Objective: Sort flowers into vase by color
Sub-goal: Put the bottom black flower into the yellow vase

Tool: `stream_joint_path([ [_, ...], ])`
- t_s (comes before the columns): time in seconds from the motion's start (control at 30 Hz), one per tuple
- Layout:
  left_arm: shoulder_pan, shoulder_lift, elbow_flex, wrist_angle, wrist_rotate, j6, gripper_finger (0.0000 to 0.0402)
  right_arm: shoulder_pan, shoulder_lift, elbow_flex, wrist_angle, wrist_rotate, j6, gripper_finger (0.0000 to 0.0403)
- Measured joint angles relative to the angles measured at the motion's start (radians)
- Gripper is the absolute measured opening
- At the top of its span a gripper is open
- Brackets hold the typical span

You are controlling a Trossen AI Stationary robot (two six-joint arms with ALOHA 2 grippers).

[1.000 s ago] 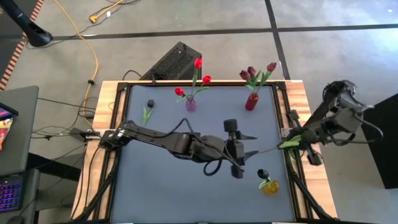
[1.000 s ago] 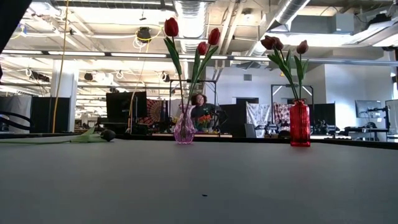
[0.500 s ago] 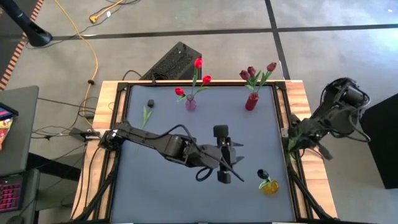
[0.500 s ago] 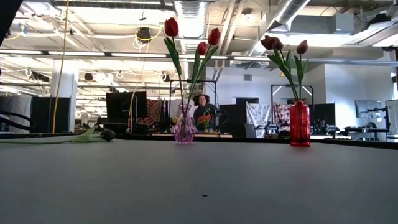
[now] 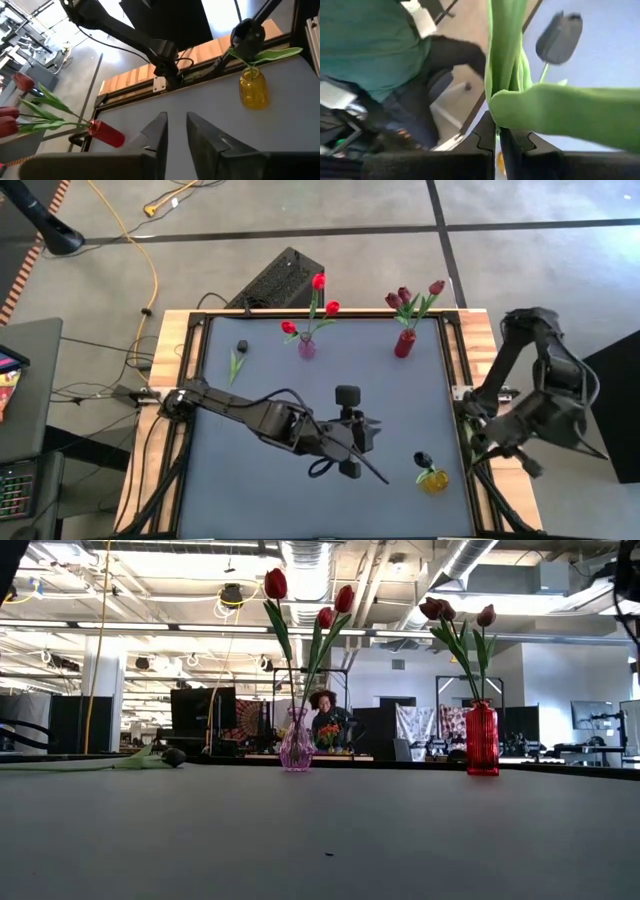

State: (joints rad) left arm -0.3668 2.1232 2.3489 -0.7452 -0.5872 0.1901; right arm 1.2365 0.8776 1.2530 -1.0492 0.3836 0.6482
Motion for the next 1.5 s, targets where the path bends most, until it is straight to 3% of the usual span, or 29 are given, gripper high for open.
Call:
stream_joint_path([
  [0.17,0.019,-0.018,0.000,-0.030,0.019,-0.004,0.0027,0.175,0.006,-0.013,0.056,0.266,0.000,0.0039],
  [0.37,0.039,-0.144,-0.087,-0.045,0.060,-0.061,0.0002,0.278,0.019,-0.013,0.067,0.393,0.011,0.0039],
  [0.5,0.036,-0.266,-0.330,0.097,0.056,-0.096,0.0002,0.295,0.036,-0.015,0.067,0.430,0.010,0.0039],
  [0.73,0.044,-0.472,-0.858,0.620,0.069,-0.098,0.0000,0.293,0.065,-0.069,0.041,0.433,0.058,0.0039],
  [0.9,0.047,-0.554,-1.091,0.923,0.139,-0.102,0.0000,0.293,0.064,-0.103,0.044,0.489,0.085,0.0039],
  [1.07,0.047,-0.581,-1.172,0.987,0.144,-0.125,0.0000,0.293,0.063,-0.105,0.044,0.491,0.111,0.0039],
  [1.5,0.047,-0.581,-1.173,0.982,0.164,-0.112,0.0000,0.254,0.045,-0.106,0.069,0.505,0.115,0.0039],
])
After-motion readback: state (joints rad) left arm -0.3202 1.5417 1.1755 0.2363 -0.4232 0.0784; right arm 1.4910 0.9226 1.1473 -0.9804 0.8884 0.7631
